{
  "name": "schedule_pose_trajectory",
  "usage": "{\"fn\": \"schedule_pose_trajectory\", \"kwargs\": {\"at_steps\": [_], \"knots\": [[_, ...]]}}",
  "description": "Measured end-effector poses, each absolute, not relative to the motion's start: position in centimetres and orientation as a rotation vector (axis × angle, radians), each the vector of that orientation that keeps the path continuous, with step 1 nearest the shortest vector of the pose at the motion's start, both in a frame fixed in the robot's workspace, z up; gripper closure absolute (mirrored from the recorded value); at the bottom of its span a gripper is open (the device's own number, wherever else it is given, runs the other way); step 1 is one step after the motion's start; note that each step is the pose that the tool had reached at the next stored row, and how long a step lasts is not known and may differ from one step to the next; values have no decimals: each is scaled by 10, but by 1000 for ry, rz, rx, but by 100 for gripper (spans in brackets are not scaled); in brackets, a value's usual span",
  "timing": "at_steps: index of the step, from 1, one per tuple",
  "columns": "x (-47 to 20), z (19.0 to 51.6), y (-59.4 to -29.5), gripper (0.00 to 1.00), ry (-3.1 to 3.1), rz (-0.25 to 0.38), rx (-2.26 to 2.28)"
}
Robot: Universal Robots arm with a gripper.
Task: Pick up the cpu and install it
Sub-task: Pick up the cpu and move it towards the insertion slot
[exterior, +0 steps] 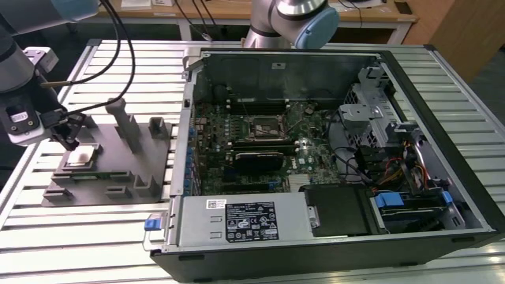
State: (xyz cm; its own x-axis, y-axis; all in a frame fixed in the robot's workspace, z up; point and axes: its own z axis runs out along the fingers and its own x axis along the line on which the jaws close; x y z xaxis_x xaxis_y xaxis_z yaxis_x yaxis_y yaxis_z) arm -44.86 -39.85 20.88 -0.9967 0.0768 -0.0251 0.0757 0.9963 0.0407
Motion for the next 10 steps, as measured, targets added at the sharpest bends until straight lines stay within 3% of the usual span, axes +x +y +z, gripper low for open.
{"fn": "schedule_pose_trajectory", "kwargs": {"at_steps": [10], "knots": [[-447, 200, -399, 89, 3113, 62, 119]]}}
